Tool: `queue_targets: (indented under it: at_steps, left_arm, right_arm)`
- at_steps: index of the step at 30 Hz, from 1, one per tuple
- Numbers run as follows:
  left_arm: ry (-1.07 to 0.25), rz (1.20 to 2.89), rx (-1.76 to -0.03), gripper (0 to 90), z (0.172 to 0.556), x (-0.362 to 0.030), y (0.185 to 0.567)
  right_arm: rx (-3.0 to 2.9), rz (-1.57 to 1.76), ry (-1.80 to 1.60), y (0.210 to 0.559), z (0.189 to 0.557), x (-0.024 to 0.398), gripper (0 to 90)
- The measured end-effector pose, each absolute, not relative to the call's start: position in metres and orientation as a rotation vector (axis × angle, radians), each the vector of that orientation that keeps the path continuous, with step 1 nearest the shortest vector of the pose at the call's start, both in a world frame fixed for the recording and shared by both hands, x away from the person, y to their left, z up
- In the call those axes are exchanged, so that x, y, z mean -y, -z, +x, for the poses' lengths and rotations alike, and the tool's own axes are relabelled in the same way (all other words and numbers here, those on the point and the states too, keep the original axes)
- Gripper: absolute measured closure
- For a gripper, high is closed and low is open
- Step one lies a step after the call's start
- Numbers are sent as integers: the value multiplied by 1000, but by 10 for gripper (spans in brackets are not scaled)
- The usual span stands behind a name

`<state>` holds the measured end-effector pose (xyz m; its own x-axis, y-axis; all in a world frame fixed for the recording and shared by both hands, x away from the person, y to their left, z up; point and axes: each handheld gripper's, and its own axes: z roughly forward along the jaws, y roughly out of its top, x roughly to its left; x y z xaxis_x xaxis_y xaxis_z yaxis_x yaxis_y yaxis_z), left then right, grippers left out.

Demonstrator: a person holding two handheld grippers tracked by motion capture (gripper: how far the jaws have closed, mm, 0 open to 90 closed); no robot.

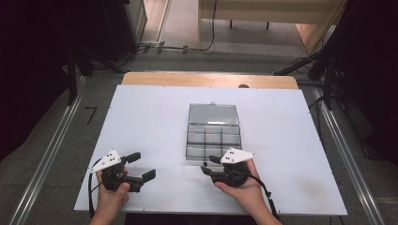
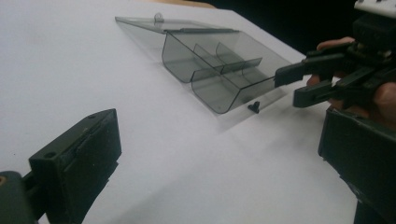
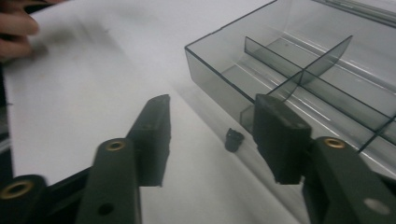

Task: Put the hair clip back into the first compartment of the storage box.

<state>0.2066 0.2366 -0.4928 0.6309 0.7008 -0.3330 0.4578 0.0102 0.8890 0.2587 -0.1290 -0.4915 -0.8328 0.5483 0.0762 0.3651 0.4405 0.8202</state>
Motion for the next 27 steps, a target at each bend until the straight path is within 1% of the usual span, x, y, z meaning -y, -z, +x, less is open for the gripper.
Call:
queue_targets:
  at_steps: [1, 4, 6, 17, 23, 27]
  left_arm:
    - [-249, 1631, -973, 0, 206, -237, 493]
    - [-248, 1638, -973, 0, 207, -237, 494]
    - [-249, 1633, -983, 0, 207, -238, 495]
    - [-261, 1645, -978, 0, 205, -237, 494]
    - [-255, 1645, -973, 0, 206, -236, 494]
    - [-251, 1650, -971, 0, 206, -235, 494]
  right_arm:
    - [-2479, 790, -1322, 492, 259, 129, 574]
    - [-2477, 767, -1287, 494, 262, 129, 642]
    - [-2495, 754, -1281, 497, 263, 127, 665]
    - [-2503, 709, -1095, 506, 258, 114, 678]
    - [-2535, 768, -1118, 510, 263, 115, 682]
    - [-2553, 745, -1104, 512, 263, 109, 658]
